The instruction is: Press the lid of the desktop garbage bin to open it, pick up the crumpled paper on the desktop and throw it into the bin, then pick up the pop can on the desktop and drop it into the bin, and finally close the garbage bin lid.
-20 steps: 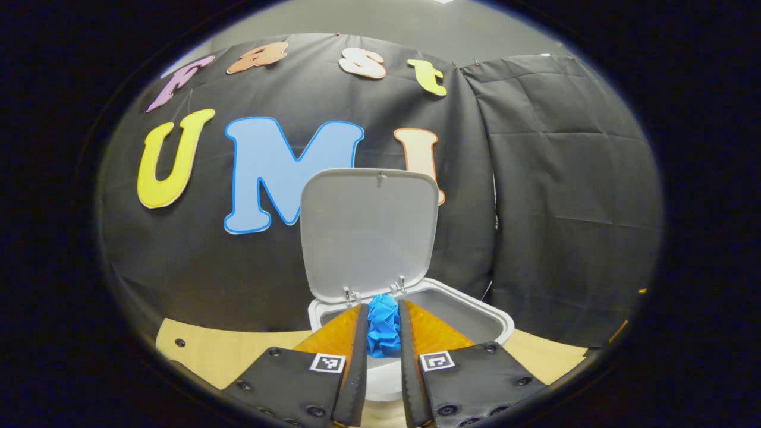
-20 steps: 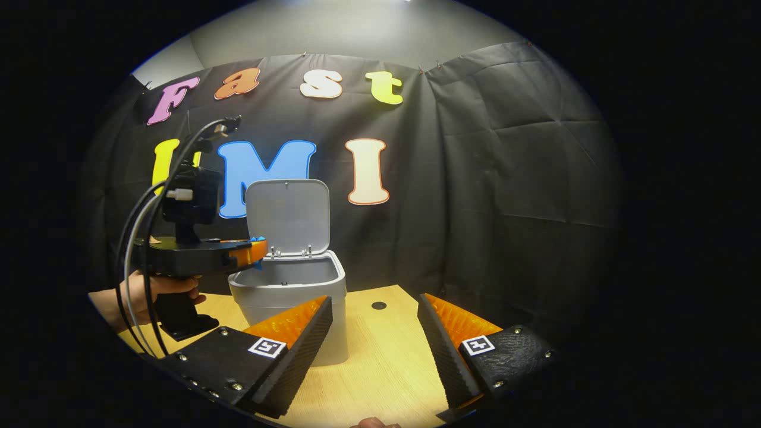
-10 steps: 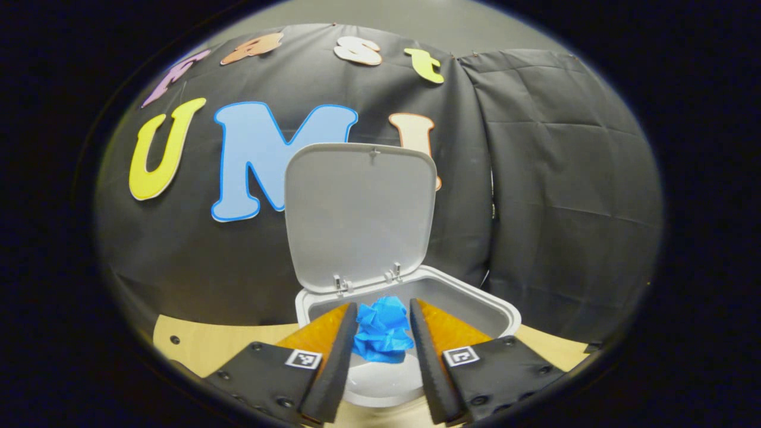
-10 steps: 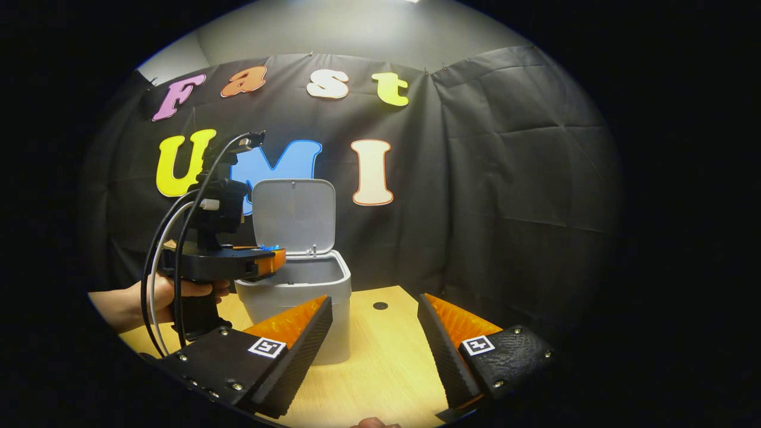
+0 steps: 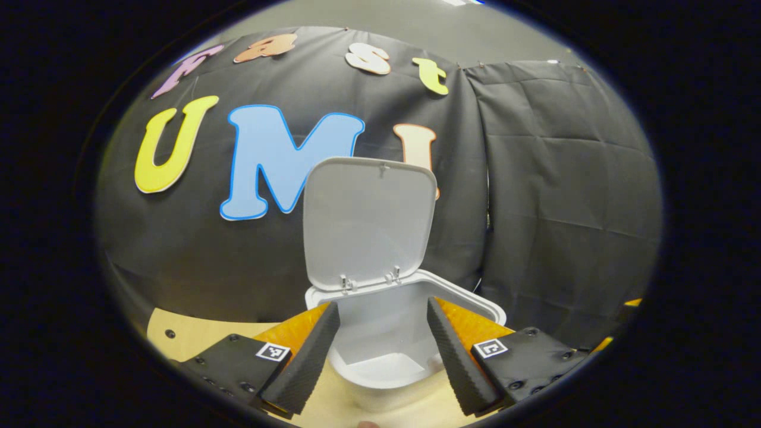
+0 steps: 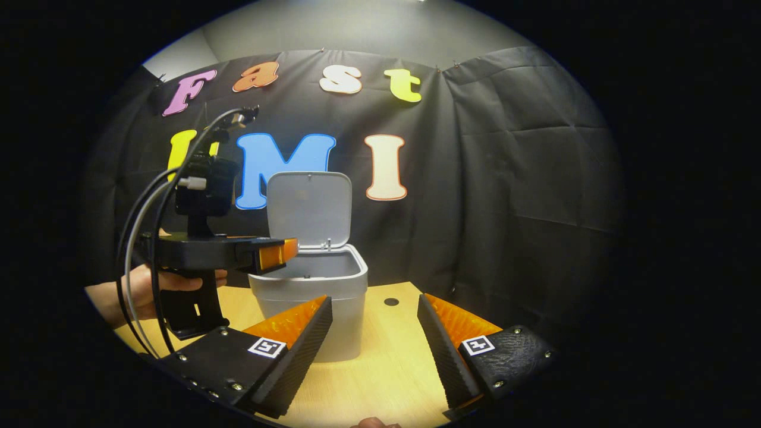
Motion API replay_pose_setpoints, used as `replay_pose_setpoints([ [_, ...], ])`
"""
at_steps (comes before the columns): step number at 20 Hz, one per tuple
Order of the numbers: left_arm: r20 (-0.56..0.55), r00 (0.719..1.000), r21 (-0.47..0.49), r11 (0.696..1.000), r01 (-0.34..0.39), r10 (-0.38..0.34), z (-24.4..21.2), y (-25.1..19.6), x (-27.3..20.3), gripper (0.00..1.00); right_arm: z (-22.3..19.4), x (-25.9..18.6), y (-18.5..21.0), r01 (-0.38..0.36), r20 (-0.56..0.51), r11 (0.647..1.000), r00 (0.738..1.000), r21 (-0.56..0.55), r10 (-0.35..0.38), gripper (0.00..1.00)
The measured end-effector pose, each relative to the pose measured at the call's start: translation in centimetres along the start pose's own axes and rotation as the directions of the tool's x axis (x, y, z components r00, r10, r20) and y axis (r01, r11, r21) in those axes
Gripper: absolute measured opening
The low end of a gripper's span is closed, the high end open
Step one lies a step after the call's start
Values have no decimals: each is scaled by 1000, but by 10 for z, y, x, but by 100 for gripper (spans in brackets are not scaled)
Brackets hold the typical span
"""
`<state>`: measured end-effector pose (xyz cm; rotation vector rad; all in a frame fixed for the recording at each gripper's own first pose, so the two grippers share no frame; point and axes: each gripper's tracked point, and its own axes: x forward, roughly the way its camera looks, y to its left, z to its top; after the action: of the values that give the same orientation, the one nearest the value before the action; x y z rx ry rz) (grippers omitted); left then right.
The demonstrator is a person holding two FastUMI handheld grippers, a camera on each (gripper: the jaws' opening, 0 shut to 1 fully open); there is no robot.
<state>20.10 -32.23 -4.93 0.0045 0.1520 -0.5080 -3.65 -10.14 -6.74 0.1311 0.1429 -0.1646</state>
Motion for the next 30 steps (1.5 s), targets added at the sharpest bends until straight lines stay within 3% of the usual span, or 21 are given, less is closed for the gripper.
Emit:
replay_pose_setpoints([
  [8,64,995,1,997,-73,73,19,40,-79,97,-32,4,54,-137,-69,990,988,-17,135,93],
  [14,71,987,2,990,-143,142,16,69,-133,97,-74,-7,99,-277,-166,960,950,-45,266,95],
  [18,50,981,-9,982,-190,190,3,87,-166,97,-110,-19,132,-385,-250,920,900,-70,357,95],
  [23,28,963,-32,963,-267,268,-19,119,-211,97,-158,-34,164,-497,-377,866,814,-55,443,95],
  [30,-23,933,-35,932,-361,360,-48,154,-262,96,-209,-48,182,-551,-484,834,737,-27,471,95],
])
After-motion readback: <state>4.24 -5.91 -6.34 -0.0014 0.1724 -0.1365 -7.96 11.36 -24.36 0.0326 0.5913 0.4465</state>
